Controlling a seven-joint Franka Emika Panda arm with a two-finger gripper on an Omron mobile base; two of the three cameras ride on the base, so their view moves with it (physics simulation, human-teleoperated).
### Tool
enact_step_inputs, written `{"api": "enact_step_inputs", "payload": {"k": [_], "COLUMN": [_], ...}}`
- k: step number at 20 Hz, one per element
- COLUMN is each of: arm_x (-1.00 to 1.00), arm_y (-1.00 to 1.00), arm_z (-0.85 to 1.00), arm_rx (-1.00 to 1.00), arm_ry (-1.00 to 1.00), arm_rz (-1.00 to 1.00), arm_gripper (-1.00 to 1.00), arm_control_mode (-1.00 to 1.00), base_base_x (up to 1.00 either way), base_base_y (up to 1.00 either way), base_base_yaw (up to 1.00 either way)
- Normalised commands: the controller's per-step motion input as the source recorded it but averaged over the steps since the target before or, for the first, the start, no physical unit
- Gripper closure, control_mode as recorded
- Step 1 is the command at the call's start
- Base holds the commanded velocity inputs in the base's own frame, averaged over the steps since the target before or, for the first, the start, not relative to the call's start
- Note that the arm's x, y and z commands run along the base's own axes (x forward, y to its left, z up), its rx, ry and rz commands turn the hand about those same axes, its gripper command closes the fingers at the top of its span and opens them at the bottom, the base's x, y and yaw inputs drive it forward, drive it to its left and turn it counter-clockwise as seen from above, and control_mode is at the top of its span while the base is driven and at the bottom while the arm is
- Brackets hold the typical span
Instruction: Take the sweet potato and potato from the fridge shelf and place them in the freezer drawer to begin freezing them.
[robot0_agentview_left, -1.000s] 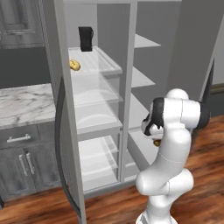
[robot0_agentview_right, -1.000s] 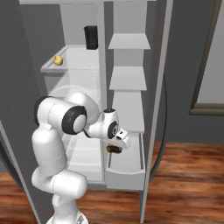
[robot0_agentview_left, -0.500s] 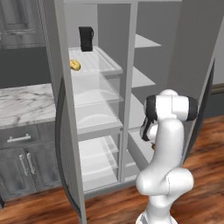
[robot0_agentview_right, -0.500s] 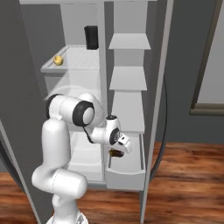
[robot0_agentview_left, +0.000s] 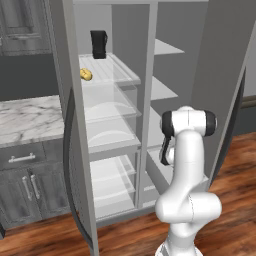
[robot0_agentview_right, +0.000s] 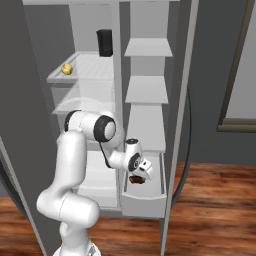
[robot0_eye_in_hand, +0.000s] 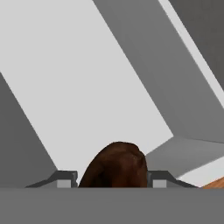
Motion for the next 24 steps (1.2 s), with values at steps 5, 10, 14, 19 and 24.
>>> {"api": "enact_step_inputs", "payload": {"k": [5, 10, 14, 19, 24], "arm_x": [0.33, 0.25, 0.33, 0.39, 0.08], "arm_y": [-0.28, -0.30, -0.27, -0.24, -0.01], "arm_z": [-0.33, -0.44, -0.46, -0.41, -0.07], "arm_rx": [0.03, 0.10, 0.06, 0.01, 0.00], "arm_ry": [0.00, 0.00, 0.00, 0.00, 0.00], "arm_rz": [0.00, 0.00, 0.00, 0.00, -0.01], "arm_gripper": [1.00, 1.00, 1.00, -1.00, -1.00], "arm_control_mode": [-1.00, -1.00, -1.00, -1.00, -1.00], "base_base_x": [0.00, 0.00, 0.00, 0.00, 0.00], "base_base_y": [0.00, 0.00, 0.00, 0.00, 0.00], "base_base_yaw": [0.00, 0.00, 0.00, 0.00, 0.00]}}
